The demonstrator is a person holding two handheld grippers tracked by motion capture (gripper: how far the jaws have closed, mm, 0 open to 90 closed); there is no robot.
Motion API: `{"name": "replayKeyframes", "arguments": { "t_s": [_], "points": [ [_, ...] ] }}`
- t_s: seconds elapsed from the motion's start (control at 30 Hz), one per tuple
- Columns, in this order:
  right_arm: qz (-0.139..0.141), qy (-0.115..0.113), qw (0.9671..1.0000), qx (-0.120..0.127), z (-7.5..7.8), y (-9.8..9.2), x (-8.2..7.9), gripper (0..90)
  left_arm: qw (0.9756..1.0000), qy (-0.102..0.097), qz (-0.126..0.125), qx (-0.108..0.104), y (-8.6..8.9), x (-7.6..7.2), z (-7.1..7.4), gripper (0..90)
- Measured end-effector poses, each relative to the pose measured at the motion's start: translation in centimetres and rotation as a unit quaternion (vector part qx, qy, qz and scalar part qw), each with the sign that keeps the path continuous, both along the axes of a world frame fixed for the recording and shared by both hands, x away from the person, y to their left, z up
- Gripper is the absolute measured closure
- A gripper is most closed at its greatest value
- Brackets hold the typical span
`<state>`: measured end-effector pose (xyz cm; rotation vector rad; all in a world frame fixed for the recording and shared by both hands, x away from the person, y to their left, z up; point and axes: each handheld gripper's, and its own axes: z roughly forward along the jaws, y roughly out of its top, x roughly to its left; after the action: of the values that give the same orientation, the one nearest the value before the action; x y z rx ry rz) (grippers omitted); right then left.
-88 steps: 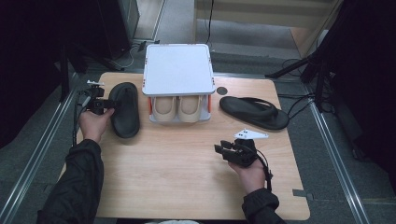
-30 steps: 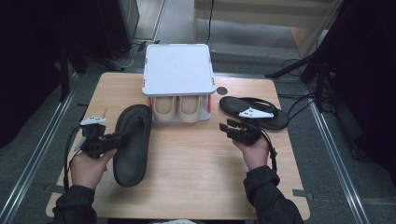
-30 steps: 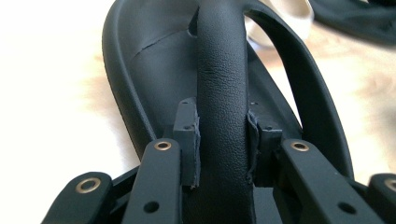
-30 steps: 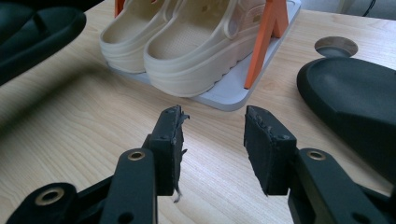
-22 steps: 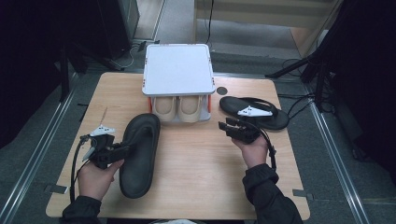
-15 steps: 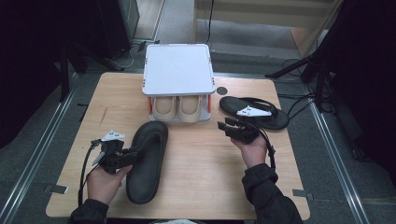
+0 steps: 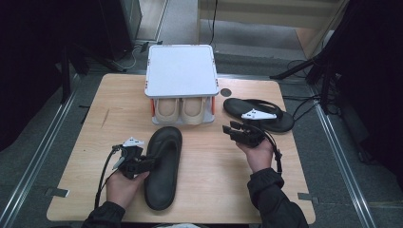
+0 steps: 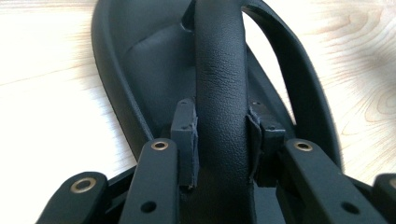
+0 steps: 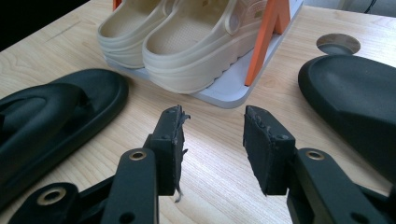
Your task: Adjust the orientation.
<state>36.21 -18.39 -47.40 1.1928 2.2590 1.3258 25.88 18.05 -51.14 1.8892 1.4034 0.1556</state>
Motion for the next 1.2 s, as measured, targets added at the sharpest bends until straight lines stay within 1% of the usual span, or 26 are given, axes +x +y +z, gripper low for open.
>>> {"name": "replayKeyframes", "arguments": {
  "t_s": [0.1, 0.13, 0.2, 0.27, 0.3, 0.33, 0.37, 0.43, 0.47, 0.5, 0.57, 0.7, 0.8, 0.83, 0.87, 0.93, 1.03, 1.07, 1.1, 1.2],
  "points": [
    [-0.002, -0.003, 1.0, -0.005, 0.1, -0.1, -0.1, 58.6, 1.0, 0.003, -0.005, 0.001, -0.3, 0.2, -0.2, 67.2],
    [-0.003, -0.003, 1.0, -0.006, 0.0, -0.1, 0.0, 58.6, 1.0, 0.006, -0.006, 0.005, -0.3, 0.3, -0.3, 66.0],
    [-0.008, -0.002, 0.9999, -0.006, 0.0, -0.4, 0.1, 58.9, 0.9999, 0.007, -0.009, 0.002, -0.3, 0.4, -0.4, 59.3],
    [-0.012, 0.003, 0.9999, -0.003, -0.1, -0.6, 0.1, 59.5, 0.9999, 0.009, -0.008, -0.006, -0.1, 0.6, -0.2, 53.7],
    [-0.015, 0.003, 0.9999, -0.002, -0.1, -0.8, 0.1, 60.0, 0.9999, 0.01, -0.012, -0.007, 0.0, 0.6, 0.0, 52.5],
    [-0.018, -0.001, 0.9998, -0.001, -0.2, -0.9, 0.0, 60.2, 0.9999, 0.005, -0.013, -0.003, 0.1, 0.6, 0.3, 50.0],
    [-0.019, 0.001, 0.9998, 0.0, -0.2, -1.0, 0.0, 61.1, 0.9998, 0.003, -0.017, -0.002, 0.2, 0.7, 0.5, 48.8],
    [-0.018, 0.002, 0.9998, 0.013, -0.1, -1.3, -0.1, 62.0, 0.9997, 0.008, -0.025, 0.001, 0.3, 0.8, 0.8, 47.1],
    [-0.02, 0.004, 0.9997, 0.017, -0.1, -1.4, -0.2, 62.2, 0.9996, 0.006, -0.026, -0.004, 0.5, 0.9, 0.9, 46.6],
    [-0.02, 0.003, 0.9997, 0.016, -0.1, -1.5, -0.2, 62.6, 0.9996, 0.01, -0.026, -0.007, 0.7, 1.0, 1.0, 45.1],
    [-0.025, 0.006, 0.9996, 0.012, -0.2, -1.7, -0.2, 64.2, 0.9995, 0.008, -0.03, -0.011, 1.2, 1.1, 1.3, 44.5],
    [-0.037, 0.007, 0.9993, 0.004, -0.2, -2.4, -0.2, 69.4, 0.9996, 0.0, -0.027, -0.007, 2.1, 1.5, 1.8, 41.7],
    [-0.045, 0.012, 0.9988, 0.017, -0.3, -3.1, -0.3, 73.2, 0.9994, -0.013, -0.029, -0.013, 3.0, 1.8, 2.2, 41.3],
    [-0.049, 0.014, 0.9986, 0.015, -0.4, -3.3, -0.4, 74.9, 0.9993, -0.015, -0.032, -0.011, 3.3, 2.0, 2.3, 41.0],
    [-0.052, 0.017, 0.9984, 0.012, -0.4, -3.5, -0.4, 76.9, 0.9994, -0.017, -0.03, -0.008, 3.5, 2.1, 2.4, 41.0],
    [-0.061, 0.017, 0.998, 0.008, -0.6, -3.9, -0.4, 79.7, 0.9993, -0.022, -0.027, -0.012, 4.0, 2.4, 2.6, 40.9],
    [-0.072, 0.026, 0.9971, 0.005, -0.8, -4.6, -0.3, 82.1, 0.9993, -0.012, -0.03, -0.016, 4.8, 2.9, 2.7, 40.0],
    [-0.076, 0.029, 0.9967, 0.002, -0.9, -4.8, -0.4, 82.9, 0.9994, -0.016, -0.029, -0.014, 5.0, 3.0, 2.7, 40.4],
    [-0.08, 0.028, 0.9964, -0.002, -0.9, -5.1, -0.4, 83.5, 0.9993, -0.017, -0.032, -0.01, 5.2, 3.1, 2.7, 40.9],
    [-0.09, 0.029, 0.9954, -0.01, -1.1, -5.9, -0.5, 88.2, 0.9994, -0.016, -0.03, 0.002, 5.8, 3.7, 2.7, 41.0]
  ]
}}
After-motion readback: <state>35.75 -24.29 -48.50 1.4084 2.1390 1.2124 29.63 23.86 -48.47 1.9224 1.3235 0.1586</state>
